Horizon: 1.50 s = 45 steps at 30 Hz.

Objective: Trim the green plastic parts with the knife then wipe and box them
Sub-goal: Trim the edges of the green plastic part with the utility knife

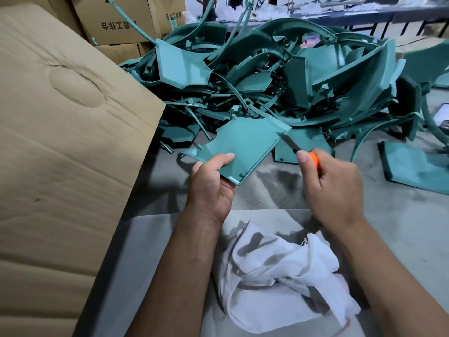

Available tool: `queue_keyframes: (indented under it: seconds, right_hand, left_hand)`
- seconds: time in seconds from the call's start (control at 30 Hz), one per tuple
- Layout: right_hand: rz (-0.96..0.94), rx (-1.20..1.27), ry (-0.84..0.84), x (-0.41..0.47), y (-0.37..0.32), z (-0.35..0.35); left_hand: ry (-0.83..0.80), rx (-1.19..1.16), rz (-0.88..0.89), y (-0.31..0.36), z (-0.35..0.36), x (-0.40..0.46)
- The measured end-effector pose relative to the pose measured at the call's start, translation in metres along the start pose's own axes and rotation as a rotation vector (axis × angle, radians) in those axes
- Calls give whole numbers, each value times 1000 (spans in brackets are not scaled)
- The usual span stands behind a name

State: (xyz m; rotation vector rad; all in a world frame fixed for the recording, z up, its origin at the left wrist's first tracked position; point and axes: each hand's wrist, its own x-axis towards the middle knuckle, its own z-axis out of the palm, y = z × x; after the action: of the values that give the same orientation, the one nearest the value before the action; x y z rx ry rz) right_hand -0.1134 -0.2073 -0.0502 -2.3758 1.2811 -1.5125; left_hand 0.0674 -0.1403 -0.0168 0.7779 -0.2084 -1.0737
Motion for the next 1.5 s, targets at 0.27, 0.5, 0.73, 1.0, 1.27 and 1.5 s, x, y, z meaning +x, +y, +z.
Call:
queue_keyframes:
  seconds: [0.27,0.5,0.73,1.0,1.27,1.5]
  right_hand:
    - [271,-147,-5,4,23,-2]
    - [306,382,122,7,14,-9]
    - [605,1022,-114,9,5,-14]
    - [587,1152,-326,2,-14,-3]
    - [877,1259,6,12,4,-7]
    - [948,1162,-164,12,9,-9]
  left_hand:
    - [-160,55,-34,4,0,-6]
    - [-190,176,-90,-9,-3,-5]
    - [-320,325,164,-18,0,-12]
    - [-376,283,361,-38,8,-17]
    - [-570,281,-81,-3,-8,-4]
    - [-697,507,-205,7,-18,-2]
